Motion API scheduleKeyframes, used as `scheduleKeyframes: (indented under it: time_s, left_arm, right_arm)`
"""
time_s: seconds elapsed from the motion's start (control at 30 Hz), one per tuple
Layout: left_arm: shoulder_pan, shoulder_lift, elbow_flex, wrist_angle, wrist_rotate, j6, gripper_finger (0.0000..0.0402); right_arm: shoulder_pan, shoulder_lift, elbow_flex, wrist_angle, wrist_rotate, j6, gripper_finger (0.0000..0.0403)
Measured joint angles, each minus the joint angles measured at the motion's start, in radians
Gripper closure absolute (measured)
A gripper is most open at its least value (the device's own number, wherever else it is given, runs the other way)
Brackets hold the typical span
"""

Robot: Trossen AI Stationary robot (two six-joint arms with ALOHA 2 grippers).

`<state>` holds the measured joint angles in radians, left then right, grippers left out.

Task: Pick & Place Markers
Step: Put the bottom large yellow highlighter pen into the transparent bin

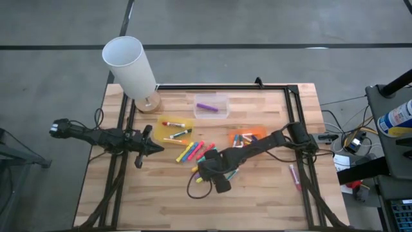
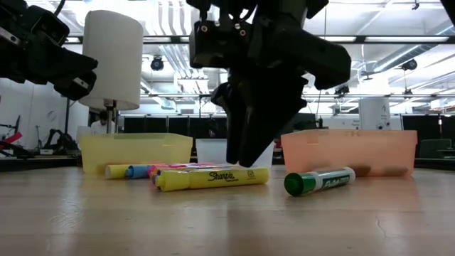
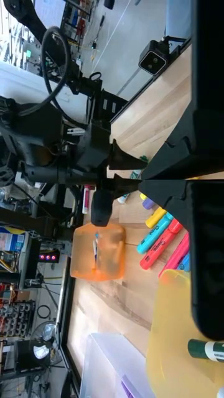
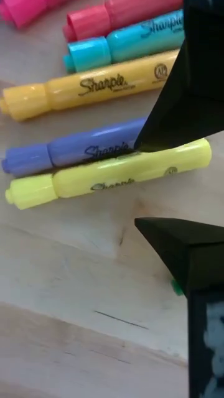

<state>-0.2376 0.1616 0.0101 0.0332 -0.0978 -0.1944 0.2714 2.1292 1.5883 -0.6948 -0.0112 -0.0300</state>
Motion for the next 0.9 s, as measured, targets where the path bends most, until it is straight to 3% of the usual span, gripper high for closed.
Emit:
scheduleKeyframes:
  time_s: [0.17,0.9]
  left_arm:
    - [0.0,0.0,0.0,0.0,0.0,0.0,0.0401]
    - [0.0,0.0,0.0,0.0,0.0,0.0,0.0401]
  right_arm:
    - [0.001,0.0,-0.004,0.006,0.037,-0.007,0.0227]
    - [0.0,0.001,-0.09,0.085,0.025,0.01,0.0283]
